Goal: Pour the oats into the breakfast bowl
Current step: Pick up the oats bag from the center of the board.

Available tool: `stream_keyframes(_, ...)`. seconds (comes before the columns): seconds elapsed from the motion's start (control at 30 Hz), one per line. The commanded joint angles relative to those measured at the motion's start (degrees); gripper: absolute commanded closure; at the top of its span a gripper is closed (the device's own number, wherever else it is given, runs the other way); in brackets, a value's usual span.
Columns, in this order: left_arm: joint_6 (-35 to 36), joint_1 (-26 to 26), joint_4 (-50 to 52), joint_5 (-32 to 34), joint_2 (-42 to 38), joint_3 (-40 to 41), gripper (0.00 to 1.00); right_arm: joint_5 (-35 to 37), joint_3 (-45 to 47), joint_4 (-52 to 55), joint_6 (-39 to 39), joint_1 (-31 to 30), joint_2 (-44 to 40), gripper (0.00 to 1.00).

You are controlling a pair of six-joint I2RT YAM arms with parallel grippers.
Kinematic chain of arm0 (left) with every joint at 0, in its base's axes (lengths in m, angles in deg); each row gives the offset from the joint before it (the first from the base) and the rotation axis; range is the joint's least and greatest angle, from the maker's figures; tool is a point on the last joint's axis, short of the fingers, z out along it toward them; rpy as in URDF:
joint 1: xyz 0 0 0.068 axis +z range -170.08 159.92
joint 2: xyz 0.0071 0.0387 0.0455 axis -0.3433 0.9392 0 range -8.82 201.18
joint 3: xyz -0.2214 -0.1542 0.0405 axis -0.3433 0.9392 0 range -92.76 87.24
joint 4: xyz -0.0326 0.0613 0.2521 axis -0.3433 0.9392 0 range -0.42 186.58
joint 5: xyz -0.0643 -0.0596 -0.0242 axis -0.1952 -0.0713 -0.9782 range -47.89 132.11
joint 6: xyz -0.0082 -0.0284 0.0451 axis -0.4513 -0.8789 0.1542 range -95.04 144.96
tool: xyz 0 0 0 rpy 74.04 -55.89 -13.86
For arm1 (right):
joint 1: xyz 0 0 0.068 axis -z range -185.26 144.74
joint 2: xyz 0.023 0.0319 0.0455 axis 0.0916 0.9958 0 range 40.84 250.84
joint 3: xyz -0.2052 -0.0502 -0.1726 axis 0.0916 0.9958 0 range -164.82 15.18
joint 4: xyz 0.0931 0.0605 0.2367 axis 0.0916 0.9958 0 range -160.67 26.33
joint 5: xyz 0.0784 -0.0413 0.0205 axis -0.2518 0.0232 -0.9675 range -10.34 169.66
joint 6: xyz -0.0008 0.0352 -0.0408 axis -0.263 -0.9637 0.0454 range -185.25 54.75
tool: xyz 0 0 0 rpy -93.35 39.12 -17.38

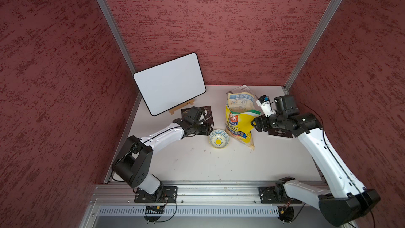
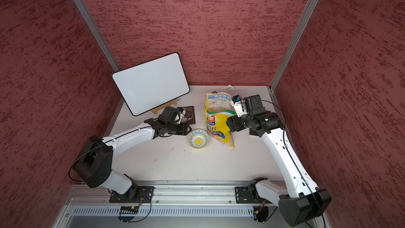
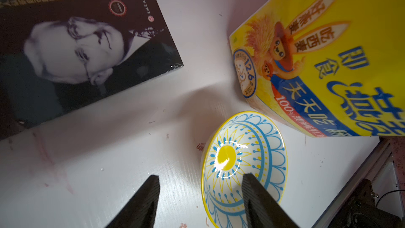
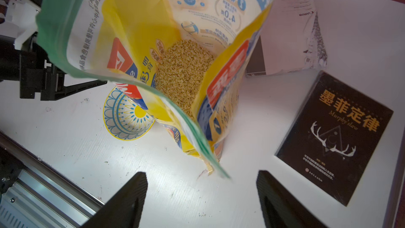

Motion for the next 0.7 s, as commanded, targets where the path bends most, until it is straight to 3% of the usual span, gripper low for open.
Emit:
stream_keyframes(0.0,2.69,1.89,-2.06,0.88,-4.20,-0.46,0.34,-2.31,0.16,-8.08,7.58,0.39,2.54,0.35)
stream_keyframes(0.07,4.15,3.07,-1.24,1.16,-6.13,-1.45,0.33,-2.31,-0.69,-9.09,9.52,0.57,4.74,0.53)
stream_keyframes(0.3,10.27,7.08,-3.07,0.91,-10.27,-4.74,0.29,-7.07,0.48,-12.86,20.03,3.41,5.73,0.98)
stream_keyframes(0.5,15.67,8.69,-14.96,-2.27,-10.62,-5.32,0.25,-12.65,0.43,-15.92,28.87,7.21,4.32,1.00)
stream_keyframes(0.67,18.76,8.79,-13.79,-2.40,-8.90,-8.47,0.24,-16.78,-2.95,-13.94,34.43,9.71,6.55,1.00)
